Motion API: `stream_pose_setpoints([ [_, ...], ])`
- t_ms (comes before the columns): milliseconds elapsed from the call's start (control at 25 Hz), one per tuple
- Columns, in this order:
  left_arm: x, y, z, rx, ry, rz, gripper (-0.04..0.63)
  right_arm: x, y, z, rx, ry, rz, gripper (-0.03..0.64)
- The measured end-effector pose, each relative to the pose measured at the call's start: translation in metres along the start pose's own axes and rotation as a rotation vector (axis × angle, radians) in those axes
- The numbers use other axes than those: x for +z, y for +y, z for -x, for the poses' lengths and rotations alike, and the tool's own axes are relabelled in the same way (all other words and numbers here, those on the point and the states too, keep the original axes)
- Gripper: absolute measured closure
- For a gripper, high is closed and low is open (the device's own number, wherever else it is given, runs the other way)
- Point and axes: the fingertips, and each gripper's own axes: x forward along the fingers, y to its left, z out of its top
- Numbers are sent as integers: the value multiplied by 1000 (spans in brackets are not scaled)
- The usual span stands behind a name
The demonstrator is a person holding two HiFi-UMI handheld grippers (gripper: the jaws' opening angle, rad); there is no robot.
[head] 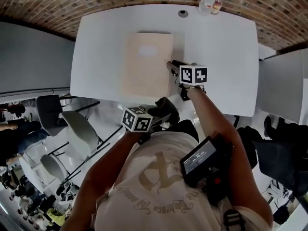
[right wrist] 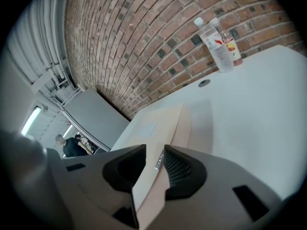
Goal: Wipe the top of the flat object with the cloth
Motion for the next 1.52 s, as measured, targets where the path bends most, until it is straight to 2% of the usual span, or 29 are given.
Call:
stream_pose_setpoints([
  [80, 10, 5, 16, 25, -48, -22, 486, 1, 3, 13, -22, -12, 38, 532],
  [160, 26, 13, 33, 57, -109, -40, 486, 1, 8, 27, -34, -21, 78, 563],
  [400, 84, 43, 90, 174, -314, -110, 486, 17, 48, 68, -23, -96, 239, 588],
  [560, 105, 54, 119, 232, -389, -171, 486, 21, 76, 93, -28, -146, 323, 594],
  [760, 117, 53, 135, 242, -431, -247, 486, 21, 99, 120, -42, -218, 385, 595],
  [880, 117, 49, 141, 239, -451, -283, 486, 17, 105, 133, -66, -260, 383, 595],
  [1200, 113, 48, 147, 200, -443, -289, 486, 4, 110, 143, -120, -288, 355, 595],
  [1520, 112, 51, 147, 210, -433, -302, 486, -5, 109, 139, -122, -292, 342, 596],
])
